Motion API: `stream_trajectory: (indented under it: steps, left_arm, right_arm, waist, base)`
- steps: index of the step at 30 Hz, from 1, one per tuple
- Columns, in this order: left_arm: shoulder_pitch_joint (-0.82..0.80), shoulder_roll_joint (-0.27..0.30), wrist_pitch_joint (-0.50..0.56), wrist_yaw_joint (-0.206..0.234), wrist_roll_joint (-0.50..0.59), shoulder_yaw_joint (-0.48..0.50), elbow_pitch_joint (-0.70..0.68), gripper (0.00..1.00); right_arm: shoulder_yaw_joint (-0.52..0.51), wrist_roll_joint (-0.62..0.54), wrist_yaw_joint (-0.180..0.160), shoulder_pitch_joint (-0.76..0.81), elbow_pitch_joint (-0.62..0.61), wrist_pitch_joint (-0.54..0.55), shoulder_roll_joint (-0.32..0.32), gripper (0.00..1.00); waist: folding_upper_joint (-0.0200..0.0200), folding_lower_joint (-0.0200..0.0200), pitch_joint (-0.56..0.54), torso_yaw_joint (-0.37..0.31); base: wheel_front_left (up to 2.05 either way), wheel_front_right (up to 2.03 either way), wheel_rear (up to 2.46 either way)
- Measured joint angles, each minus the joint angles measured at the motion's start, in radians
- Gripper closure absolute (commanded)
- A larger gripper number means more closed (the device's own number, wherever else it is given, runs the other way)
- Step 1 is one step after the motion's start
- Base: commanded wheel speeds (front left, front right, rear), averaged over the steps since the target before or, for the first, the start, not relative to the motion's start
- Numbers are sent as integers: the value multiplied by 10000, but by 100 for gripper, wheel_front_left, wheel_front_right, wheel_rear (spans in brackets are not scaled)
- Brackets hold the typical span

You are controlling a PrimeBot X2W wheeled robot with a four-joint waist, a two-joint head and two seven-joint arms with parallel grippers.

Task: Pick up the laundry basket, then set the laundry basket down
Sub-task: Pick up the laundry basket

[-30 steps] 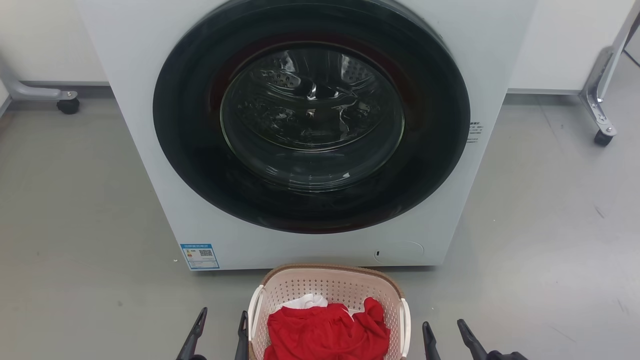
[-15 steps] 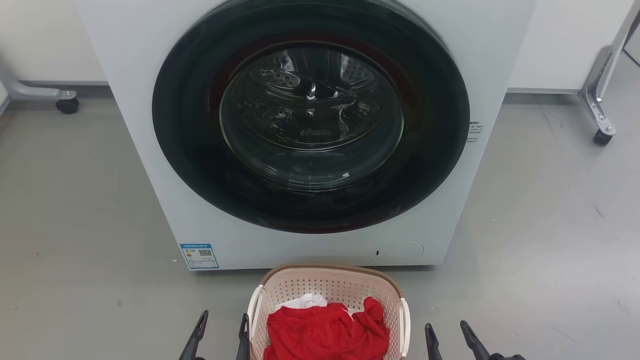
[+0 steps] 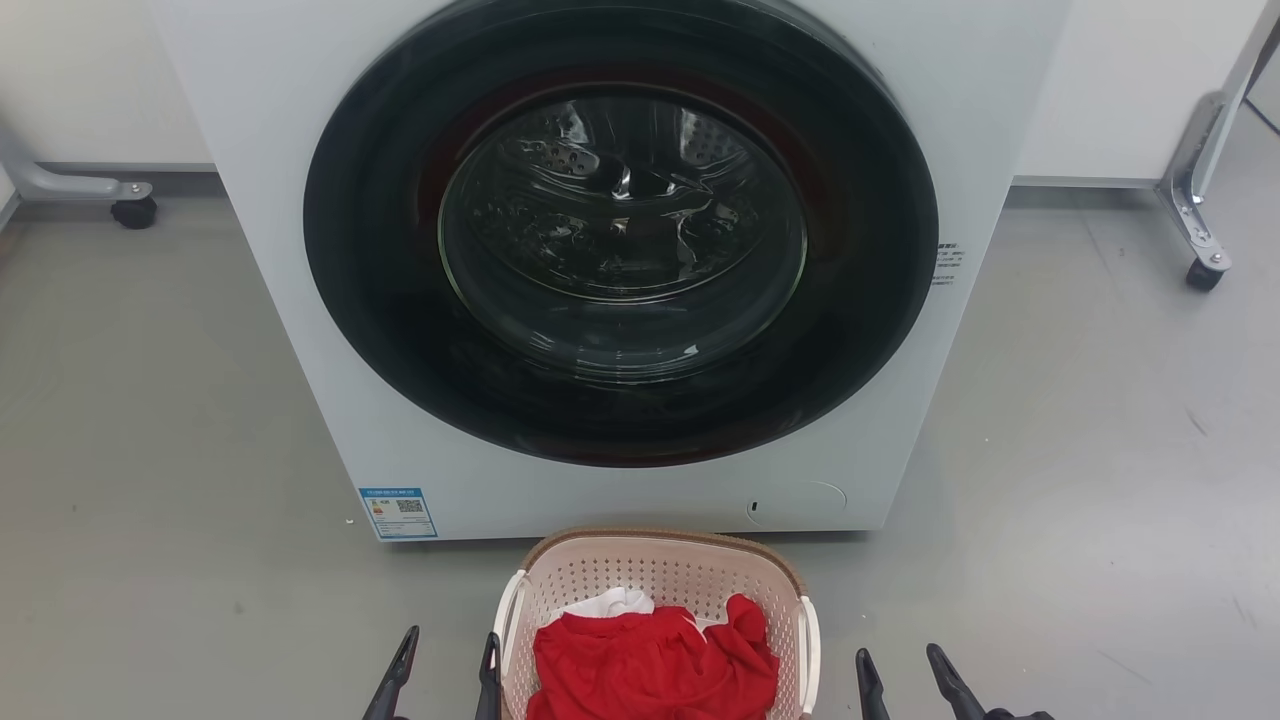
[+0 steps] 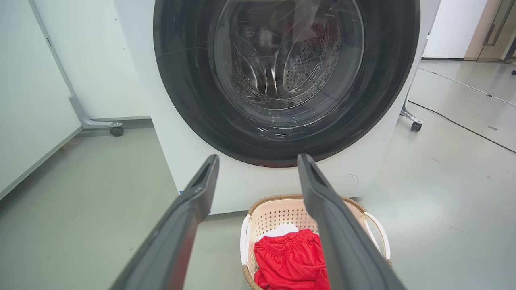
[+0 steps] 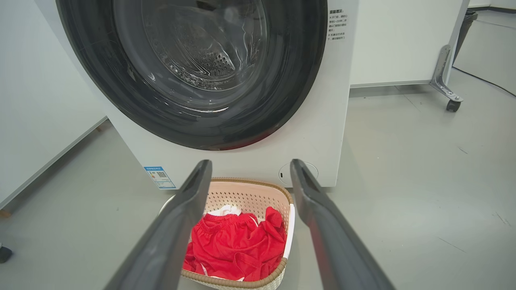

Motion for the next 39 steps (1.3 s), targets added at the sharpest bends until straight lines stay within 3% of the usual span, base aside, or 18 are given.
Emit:
stream_trajectory:
  steps: [12, 24, 39]
  left_arm:
    - [23, -15, 0, -8, 0, -48, 2, 0]
    - [0, -35, 0, -8, 12, -96, -213, 0]
    - [-2002, 0, -2, -199, 123, 100, 366, 0]
  right_arm:
    - [-31, 0, 2, 123, -79, 0, 4, 0]
    - [-35, -13, 15, 106, -353, 0, 8, 0]
    - [-420, -219, 201, -2098, 176, -4, 4, 0]
  waist:
    - [0, -1, 67, 7]
    - [0, 0, 833, 7]
    - [1, 2, 2752, -79]
  base:
    - [0, 0, 0]
    - [0, 0, 0]
    - [0, 0, 0]
